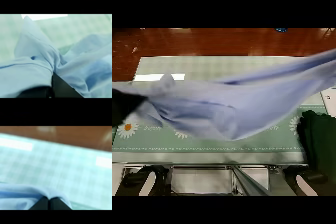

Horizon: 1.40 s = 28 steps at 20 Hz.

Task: Fold the shirts.

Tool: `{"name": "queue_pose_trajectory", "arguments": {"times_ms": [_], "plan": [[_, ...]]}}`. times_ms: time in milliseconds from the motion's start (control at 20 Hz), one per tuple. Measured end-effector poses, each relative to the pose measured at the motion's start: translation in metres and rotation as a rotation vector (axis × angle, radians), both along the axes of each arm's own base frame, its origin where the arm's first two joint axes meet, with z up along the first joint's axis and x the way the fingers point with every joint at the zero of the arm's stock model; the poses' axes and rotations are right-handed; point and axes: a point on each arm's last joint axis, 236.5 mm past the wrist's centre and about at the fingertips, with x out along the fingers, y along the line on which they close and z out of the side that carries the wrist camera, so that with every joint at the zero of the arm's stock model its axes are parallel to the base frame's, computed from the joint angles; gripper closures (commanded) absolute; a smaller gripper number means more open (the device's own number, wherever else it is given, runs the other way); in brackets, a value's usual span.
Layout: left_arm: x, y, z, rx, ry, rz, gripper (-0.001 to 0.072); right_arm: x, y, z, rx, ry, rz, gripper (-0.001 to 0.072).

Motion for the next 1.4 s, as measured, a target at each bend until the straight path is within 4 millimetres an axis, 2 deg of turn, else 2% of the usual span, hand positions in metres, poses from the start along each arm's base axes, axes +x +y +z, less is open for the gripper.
{"name": "queue_pose_trajectory", "arguments": {"times_ms": [150, 250, 400, 500, 550, 600, 650, 750, 850, 950, 1000, 1100, 1200, 1250, 1300, 1400], "plan": [[-0.001, 0.001, -0.102, -0.023, 0.245, 0.029, 0.0685, 0.036, 0.004, -0.071, 0.005, 0.143, -0.015, 0.069], [0.005, 0.003, -0.156, -0.041, 0.356, 0.073, 0.0685, 0.066, 0.011, -0.113, 0.018, 0.218, -0.02, 0.069], [0.025, 0.01, -0.219, -0.06, 0.475, 0.156, 0.0685, 0.118, 0.024, -0.169, 0.059, 0.305, -0.027, 0.0689], [0.04, 0.01, -0.249, -0.08, 0.537, 0.178, 0.0683, 0.153, 0.034, -0.203, 0.098, 0.352, -0.031, 0.0689], [0.047, 0.008, -0.261, -0.097, 0.571, 0.181, 0.0616, 0.171, 0.04, -0.219, 0.123, 0.374, -0.035, 0.0654], [0.054, 0.006, -0.271, -0.112, 0.599, 0.185, 0.0331, 0.186, 0.045, -0.232, 0.142, 0.394, -0.038, 0.0438], [0.062, 0.004, -0.279, -0.126, 0.624, 0.188, 0.0198, 0.202, 0.05, -0.243, 0.167, 0.404, -0.042, 0.0302], [0.081, 0.004, -0.288, -0.146, 0.664, 0.186, 0.0198, 0.226, 0.058, -0.254, 0.215, 0.422, -0.048, 0.0301], [0.102, 0.014, -0.278, -0.159, 0.673, 0.175, 0.0198, 0.246, 0.054, -0.244, 0.264, 0.407, -0.06, 0.0303], [0.123, 0.039, -0.254, -0.17, 0.645, 0.188, 0.0198, 0.256, 0.03, -0.222, 0.287, 0.391, -0.085, 0.0303], [0.134, 0.057, -0.239, -0.18, 0.614, 0.215, 0.0198, 0.257, 0.011, -0.208, 0.299, 0.378, -0.108, 0.0303], [0.144, 0.105, -0.21, -0.195, 0.547, 0.304, 0.0198, 0.246, -0.038, -0.187, 0.287, 0.373, -0.168, 0.0303], [0.139, 0.146, -0.197, -0.226, 0.514, 0.415, 0.0199, 0.223, -0.086, -0.181, 0.259, 0.398, -0.245, 0.0303], [0.131, 0.159, -0.201, -0.246, 0.526, 0.46, 0.0199, 0.209, -0.102, -0.187, 0.255, 0.425, -0.281, 0.0303], [0.12, 0.163, -0.21, -0.283, 0.56, 0.488, 0.0199, 0.193, -0.114, -0.198, 0.259, 0.455, -0.316, 0.0304], [0.099, 0.163, -0.235, -0.34, 0.633, 0.535, 0.0199, 0.161, -0.117, -0.236, 0.296, 0.533, -0.355, 0.0304]]}}
